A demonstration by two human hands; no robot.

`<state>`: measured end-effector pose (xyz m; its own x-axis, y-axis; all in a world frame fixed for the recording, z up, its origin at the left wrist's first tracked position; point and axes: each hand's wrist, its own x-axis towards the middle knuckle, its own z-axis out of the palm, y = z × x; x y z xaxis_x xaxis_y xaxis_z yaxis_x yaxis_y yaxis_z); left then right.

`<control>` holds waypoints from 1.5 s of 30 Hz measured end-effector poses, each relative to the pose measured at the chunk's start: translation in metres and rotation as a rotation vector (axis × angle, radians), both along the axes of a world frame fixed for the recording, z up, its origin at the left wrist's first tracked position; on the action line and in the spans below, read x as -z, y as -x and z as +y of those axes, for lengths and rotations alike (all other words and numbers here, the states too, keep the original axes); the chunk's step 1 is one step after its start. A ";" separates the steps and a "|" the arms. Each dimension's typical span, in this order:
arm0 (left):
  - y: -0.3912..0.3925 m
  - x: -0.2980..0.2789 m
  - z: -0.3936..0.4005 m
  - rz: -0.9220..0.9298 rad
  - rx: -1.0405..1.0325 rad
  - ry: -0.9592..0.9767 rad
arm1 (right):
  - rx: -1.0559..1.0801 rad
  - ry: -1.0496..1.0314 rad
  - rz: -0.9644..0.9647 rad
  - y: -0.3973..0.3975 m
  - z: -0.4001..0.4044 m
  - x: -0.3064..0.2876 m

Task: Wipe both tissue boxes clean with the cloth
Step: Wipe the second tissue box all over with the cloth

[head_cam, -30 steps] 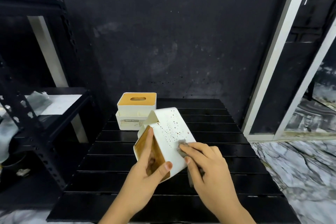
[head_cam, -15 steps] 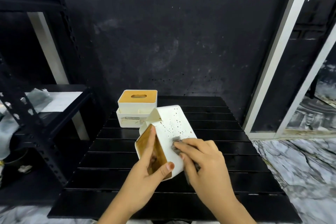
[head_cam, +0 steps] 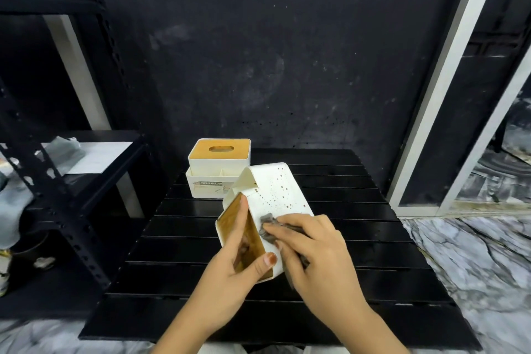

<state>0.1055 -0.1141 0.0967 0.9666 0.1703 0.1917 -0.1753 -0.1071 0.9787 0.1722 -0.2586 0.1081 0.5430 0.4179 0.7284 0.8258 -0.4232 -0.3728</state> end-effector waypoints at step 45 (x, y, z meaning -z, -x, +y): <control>0.002 0.001 0.002 0.015 -0.049 -0.017 | 0.077 0.034 -0.050 -0.025 0.019 -0.017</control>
<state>0.1030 -0.1124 0.0960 0.9600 0.2142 0.1804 -0.1546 -0.1315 0.9792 0.1967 -0.2400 0.1255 0.5376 0.4019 0.7413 0.8078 -0.4977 -0.3159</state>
